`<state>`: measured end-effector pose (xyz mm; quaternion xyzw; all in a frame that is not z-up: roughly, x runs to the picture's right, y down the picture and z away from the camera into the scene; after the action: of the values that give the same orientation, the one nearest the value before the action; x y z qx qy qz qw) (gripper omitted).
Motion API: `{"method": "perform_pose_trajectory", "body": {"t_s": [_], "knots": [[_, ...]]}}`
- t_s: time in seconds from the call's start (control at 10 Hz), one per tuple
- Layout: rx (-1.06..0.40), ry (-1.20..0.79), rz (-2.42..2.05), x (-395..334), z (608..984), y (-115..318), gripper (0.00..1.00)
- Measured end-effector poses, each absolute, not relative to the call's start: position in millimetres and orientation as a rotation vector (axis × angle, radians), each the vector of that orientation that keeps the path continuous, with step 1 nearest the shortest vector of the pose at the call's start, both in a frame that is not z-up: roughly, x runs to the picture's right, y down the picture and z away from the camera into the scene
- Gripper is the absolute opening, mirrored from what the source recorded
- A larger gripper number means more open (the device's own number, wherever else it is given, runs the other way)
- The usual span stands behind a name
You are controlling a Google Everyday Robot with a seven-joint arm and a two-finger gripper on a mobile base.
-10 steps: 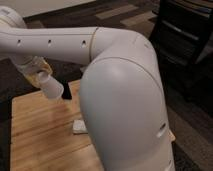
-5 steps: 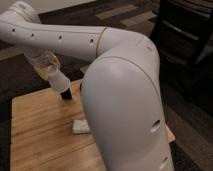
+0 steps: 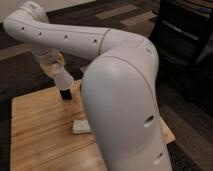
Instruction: Place the ceramic cup over the eraser
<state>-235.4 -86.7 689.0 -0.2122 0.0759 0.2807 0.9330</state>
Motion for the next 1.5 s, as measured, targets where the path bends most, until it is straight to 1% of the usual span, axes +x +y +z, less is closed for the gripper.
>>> {"method": "perform_pose_trajectory", "body": {"t_s": [0.7, 1.5], "knots": [[-0.470, 0.123, 0.580, -244, 707, -84, 0.00], [-0.535, 0.104, 0.599, -247, 729, -66, 0.00]]}}
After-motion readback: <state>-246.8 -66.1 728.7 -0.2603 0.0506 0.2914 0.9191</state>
